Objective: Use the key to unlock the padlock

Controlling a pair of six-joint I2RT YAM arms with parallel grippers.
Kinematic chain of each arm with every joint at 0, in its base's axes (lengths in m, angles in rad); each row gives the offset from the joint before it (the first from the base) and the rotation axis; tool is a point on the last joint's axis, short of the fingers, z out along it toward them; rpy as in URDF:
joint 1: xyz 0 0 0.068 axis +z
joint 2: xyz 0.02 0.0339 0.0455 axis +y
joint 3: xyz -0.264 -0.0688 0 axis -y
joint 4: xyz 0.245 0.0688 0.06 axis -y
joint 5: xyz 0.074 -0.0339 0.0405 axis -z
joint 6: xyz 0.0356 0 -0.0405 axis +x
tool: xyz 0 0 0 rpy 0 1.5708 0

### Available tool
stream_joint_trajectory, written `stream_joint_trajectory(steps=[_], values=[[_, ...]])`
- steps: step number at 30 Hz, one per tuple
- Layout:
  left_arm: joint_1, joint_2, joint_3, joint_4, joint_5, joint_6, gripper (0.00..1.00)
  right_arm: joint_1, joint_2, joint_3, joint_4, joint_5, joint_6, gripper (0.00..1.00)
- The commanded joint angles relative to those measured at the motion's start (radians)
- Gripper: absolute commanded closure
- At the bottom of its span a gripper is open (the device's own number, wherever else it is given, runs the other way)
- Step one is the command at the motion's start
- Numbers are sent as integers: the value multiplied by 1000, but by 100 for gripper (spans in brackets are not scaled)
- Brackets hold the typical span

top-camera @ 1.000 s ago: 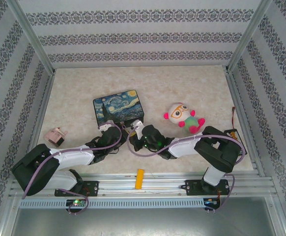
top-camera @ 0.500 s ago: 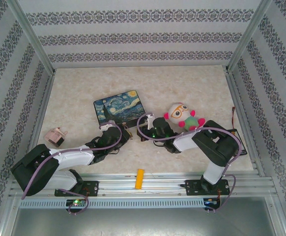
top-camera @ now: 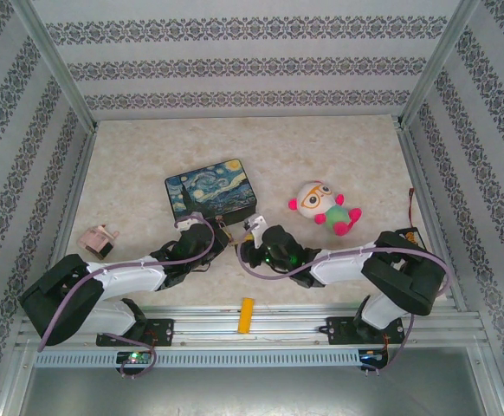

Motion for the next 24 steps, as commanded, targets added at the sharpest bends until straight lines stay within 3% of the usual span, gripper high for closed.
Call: stream_joint_trajectory(steps=[1, 24], values=[[-8, -21, 15, -7, 32, -19, 95, 23, 11, 40, -72, 55, -65, 71], [0, 0, 28, 6, 57, -17, 95, 48, 118, 148, -113, 64, -111, 60]])
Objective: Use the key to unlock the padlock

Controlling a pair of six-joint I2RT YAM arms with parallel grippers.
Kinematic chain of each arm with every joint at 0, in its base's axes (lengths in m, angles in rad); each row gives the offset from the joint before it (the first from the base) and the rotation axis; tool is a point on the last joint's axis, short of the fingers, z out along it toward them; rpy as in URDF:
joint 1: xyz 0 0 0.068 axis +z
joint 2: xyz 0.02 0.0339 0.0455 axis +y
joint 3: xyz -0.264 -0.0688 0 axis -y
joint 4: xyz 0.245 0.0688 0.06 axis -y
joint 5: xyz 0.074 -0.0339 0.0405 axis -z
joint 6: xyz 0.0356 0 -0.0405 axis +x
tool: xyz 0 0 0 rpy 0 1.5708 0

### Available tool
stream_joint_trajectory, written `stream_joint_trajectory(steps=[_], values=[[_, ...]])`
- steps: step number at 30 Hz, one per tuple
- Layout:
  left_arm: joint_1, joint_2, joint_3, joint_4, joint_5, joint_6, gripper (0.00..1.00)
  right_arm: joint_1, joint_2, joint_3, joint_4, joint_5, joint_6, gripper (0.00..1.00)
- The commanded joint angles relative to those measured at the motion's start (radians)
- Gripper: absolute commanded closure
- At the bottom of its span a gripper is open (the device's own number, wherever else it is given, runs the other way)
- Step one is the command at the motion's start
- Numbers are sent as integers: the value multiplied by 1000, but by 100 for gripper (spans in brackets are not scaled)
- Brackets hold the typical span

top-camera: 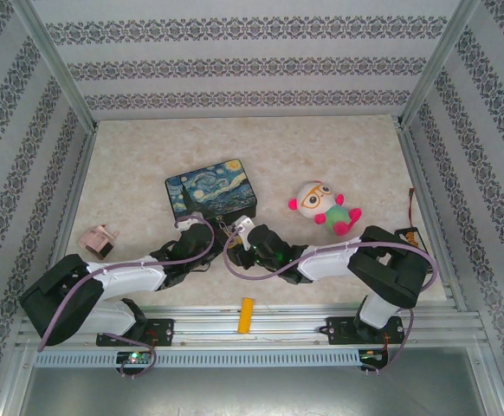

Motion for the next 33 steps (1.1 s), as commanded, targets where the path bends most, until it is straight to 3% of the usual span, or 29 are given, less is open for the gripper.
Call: stream_joint_trajectory(steps=[1, 11, 17, 20, 33], values=[[-2, 1, 26, 7, 46, -13, 95, 10, 23, 33, -7, 25, -17, 60], [-2, 11, 33, 17, 60, -11, 98, 10, 61, 60, -15, 72, -20, 66], [-2, 19, 30, 30, 73, -9, 98, 6, 61, 43, 14, 81, -13, 92], [-2, 20, 28, 35, 79, -6, 98, -6, 45, 23, 40, 57, 7, 98], [-2, 29, 16, 52, 102, -3, 90, -239, 31, -70, 274, -363, 395, 100]])
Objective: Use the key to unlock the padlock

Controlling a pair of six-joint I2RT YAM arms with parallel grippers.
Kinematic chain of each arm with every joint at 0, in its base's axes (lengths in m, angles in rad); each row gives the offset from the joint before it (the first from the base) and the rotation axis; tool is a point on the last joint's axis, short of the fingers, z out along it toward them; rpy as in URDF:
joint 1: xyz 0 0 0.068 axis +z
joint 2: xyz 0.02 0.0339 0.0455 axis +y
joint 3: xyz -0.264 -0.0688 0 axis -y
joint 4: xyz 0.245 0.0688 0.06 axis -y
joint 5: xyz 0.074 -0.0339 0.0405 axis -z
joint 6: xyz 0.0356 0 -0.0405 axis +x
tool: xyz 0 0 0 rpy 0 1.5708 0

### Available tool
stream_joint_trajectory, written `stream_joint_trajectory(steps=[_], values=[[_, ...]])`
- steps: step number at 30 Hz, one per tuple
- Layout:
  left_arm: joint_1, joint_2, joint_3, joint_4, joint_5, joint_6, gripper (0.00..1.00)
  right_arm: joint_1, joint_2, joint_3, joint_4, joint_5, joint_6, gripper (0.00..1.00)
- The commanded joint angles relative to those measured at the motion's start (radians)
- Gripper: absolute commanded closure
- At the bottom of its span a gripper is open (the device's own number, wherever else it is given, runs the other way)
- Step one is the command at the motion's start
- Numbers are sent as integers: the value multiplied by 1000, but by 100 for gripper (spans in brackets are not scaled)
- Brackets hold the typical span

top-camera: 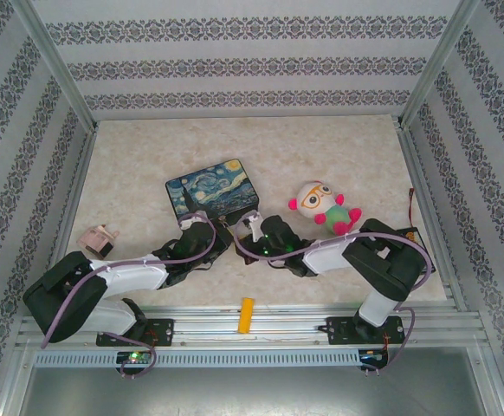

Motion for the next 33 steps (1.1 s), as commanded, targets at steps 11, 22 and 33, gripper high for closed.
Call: stream_joint_trajectory(steps=[11, 22, 33], values=[[-2, 18, 2, 27, 45, -2, 55, -120, 57, -27, 250, -140, 274, 100], [-2, -16, 31, -1, -24, 60, 1, -134, 61, -8, 232, -136, 249, 100], [1, -72, 102, -136, -132, 135, 1, -136, 69, 6, 177, -112, 232, 81]])
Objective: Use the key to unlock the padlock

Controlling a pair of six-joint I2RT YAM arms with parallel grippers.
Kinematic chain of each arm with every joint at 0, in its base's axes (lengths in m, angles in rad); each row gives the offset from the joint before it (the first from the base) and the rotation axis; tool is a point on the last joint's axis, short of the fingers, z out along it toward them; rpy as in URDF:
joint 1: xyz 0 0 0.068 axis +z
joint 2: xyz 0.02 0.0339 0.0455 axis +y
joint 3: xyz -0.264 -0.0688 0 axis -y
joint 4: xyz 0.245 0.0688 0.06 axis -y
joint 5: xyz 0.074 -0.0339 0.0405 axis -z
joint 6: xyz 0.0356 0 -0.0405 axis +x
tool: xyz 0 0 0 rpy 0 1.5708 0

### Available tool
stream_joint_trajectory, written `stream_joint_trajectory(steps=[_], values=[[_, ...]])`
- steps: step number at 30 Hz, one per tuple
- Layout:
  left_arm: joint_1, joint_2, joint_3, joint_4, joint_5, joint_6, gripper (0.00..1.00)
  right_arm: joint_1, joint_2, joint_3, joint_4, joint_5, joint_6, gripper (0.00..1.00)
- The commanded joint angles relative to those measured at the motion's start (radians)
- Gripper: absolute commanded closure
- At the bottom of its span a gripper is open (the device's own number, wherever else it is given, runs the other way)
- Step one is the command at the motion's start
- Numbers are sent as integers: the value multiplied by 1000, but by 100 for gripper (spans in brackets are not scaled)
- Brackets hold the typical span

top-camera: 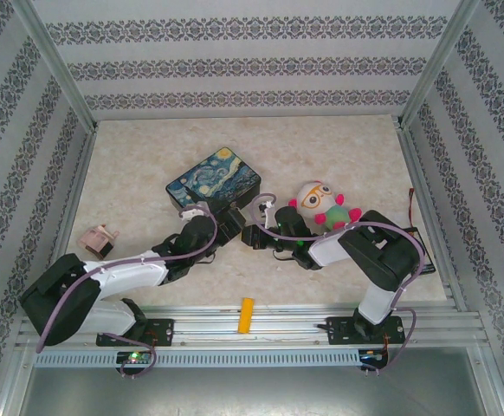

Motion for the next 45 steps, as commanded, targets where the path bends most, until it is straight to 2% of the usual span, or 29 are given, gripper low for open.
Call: stream_joint_trajectory(steps=[1, 9, 12, 18, 23, 34, 38, 45], values=[[2, -50, 25, -97, -71, 50, 1, -11, 9, 22, 22, 21, -19, 80], [3, -178, 16, -217, -184, 91, 1, -25, 20, 13, 12, 41, -11, 84], [7, -222, 11, -254, -212, 103, 1, -32, 17, 7, 1, 56, -10, 75], [18, -296, 0, -312, -258, 116, 1, -48, 1, -5, -31, 79, -3, 69], [29, -334, -5, -345, -277, 125, 1, -52, -24, -2, -79, 112, -13, 68], [52, -400, -20, -397, -300, 142, 1, -69, -114, 51, -335, 216, -85, 61], [65, -401, 15, -437, -303, 220, 1, -76, -135, 106, -402, 180, -156, 59], [118, -333, 196, -667, -336, 433, 1, -90, -104, 234, -542, 140, -280, 60]])
